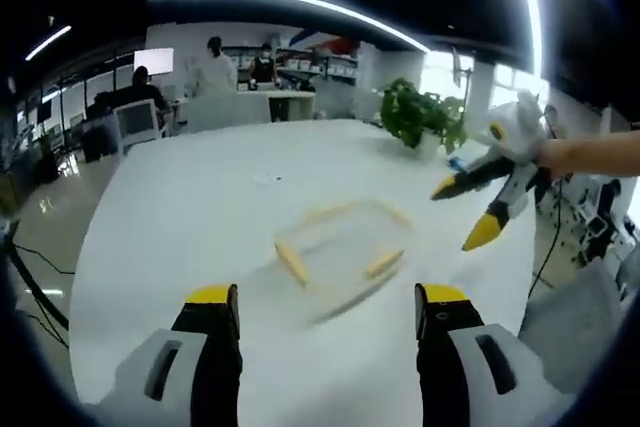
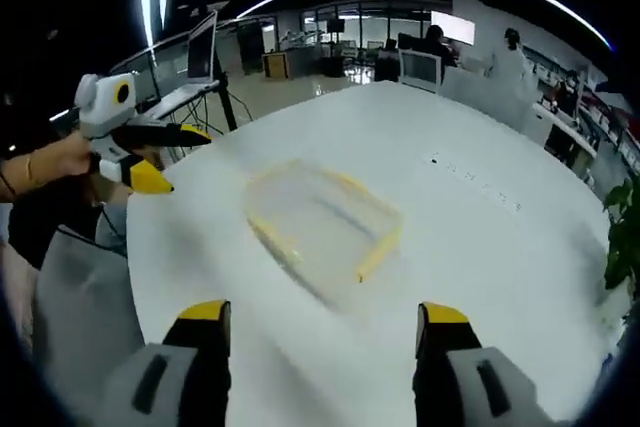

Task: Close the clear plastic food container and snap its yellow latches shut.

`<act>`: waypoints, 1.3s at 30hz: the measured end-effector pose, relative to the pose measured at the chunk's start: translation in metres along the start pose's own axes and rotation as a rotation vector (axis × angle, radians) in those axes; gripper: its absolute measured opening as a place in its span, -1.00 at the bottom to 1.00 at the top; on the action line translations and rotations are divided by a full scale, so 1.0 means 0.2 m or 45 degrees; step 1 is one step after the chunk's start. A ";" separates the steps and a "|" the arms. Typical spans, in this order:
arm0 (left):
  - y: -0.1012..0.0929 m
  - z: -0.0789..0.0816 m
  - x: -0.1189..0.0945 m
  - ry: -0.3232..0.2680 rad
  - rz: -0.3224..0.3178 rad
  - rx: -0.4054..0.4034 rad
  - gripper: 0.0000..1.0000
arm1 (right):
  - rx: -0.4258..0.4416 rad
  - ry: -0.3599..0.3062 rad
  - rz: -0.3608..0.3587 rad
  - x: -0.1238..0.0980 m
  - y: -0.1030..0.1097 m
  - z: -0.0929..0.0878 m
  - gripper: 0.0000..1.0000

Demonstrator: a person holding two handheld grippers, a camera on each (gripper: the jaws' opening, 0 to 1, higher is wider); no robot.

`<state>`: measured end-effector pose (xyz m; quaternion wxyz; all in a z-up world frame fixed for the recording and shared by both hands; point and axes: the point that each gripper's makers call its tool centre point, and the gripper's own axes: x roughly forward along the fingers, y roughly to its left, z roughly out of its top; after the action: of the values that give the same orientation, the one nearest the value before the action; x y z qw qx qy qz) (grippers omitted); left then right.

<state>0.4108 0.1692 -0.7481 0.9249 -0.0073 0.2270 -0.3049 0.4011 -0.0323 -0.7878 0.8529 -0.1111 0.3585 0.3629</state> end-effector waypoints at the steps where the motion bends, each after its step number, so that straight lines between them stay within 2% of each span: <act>1: 0.00 0.00 -0.02 -0.014 0.003 -0.007 0.43 | -0.002 -0.006 -0.005 -0.01 0.01 0.00 0.49; 3: -0.01 -0.01 -0.08 -0.039 0.010 -0.024 0.44 | 0.027 -0.023 -0.015 -0.03 0.05 -0.04 0.51; 9: -0.04 -0.11 -0.19 -0.057 0.020 -0.050 0.43 | 0.261 -0.183 0.003 -0.09 0.21 -0.08 0.50; 13: -0.07 -0.17 -0.26 -0.061 0.028 -0.077 0.45 | 0.306 -0.199 -0.012 -0.15 0.27 -0.15 0.51; 19: -0.08 -0.20 -0.38 -0.116 0.042 -0.103 0.48 | 0.436 -0.291 -0.073 -0.24 0.30 -0.21 0.53; 20: -0.08 -0.21 -0.40 -0.129 0.039 -0.105 0.49 | 0.499 -0.340 -0.117 -0.28 0.28 -0.21 0.53; 22: -0.09 -0.22 -0.43 -0.146 0.038 -0.100 0.51 | 0.567 -0.433 -0.141 -0.33 0.29 -0.20 0.53; 24: -0.09 -0.24 -0.45 -0.149 0.033 -0.119 0.52 | 0.621 -0.445 -0.147 -0.35 0.31 -0.25 0.54; 30: -0.07 -0.29 -0.51 -0.122 0.048 -0.135 0.53 | 0.649 -0.452 -0.151 -0.39 0.37 -0.30 0.53; 33: -0.07 -0.31 -0.52 -0.117 0.050 -0.141 0.52 | 0.723 -0.513 -0.159 -0.41 0.39 -0.31 0.52; 35: -0.07 -0.32 -0.53 -0.111 0.049 -0.148 0.52 | 0.733 -0.501 -0.158 -0.41 0.41 -0.33 0.52; 36: -0.07 -0.33 -0.52 -0.108 0.047 -0.150 0.52 | 0.724 -0.487 -0.158 -0.41 0.41 -0.33 0.51; 39: -0.09 -0.35 -0.52 -0.089 0.032 -0.158 0.51 | 0.712 -0.522 -0.173 -0.43 0.40 -0.30 0.51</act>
<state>0.2978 0.2229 -0.7641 0.9339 -0.0724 0.2129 -0.2781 0.2733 -0.0488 -0.7654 0.9268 0.1783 0.2570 0.2078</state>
